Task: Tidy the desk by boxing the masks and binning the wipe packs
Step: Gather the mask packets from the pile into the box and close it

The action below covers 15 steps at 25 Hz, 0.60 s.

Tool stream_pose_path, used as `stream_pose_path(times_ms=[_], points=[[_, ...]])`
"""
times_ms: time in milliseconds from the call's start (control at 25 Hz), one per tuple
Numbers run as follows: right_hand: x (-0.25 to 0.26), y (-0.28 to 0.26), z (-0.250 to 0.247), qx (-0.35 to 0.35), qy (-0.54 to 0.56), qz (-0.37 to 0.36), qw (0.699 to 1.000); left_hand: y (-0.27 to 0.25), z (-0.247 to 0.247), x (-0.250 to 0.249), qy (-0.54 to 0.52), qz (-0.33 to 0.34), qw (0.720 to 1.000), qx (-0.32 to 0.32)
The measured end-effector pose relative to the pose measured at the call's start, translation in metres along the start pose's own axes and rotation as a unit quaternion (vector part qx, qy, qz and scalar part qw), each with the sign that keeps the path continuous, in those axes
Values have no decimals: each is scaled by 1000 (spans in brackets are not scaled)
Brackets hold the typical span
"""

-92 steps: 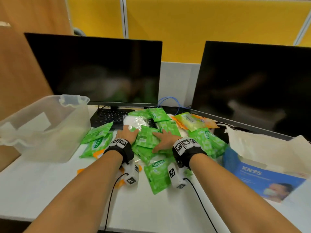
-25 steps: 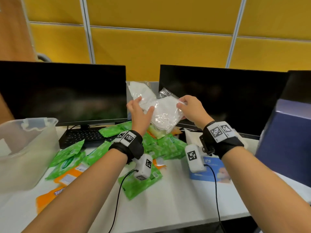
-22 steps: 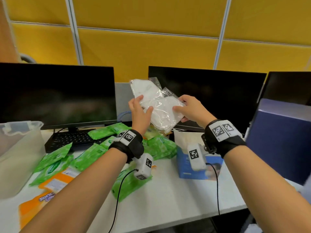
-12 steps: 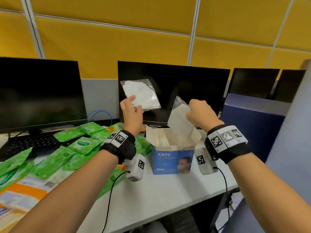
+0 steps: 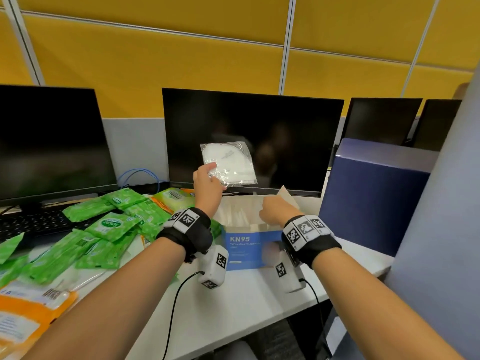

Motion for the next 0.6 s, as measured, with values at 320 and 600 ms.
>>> stream_pose_path(times_ms=[320, 600], points=[[5, 4, 10, 67, 60, -47, 995, -13, 30, 42, -108, -186, 973, 82], [4, 5, 10, 113, 311, -48, 942, -12, 30, 46, -123, -210, 968, 62]])
Point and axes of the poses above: each hand's wrist, its own y-axis towards the middle knuckle, its own z-axis out of the palm, x = y × z, the point moved 6 cm from there along y, towards the middle knuckle, and after that the axes turned 3 degrees about -y, right-handed, at the moved point
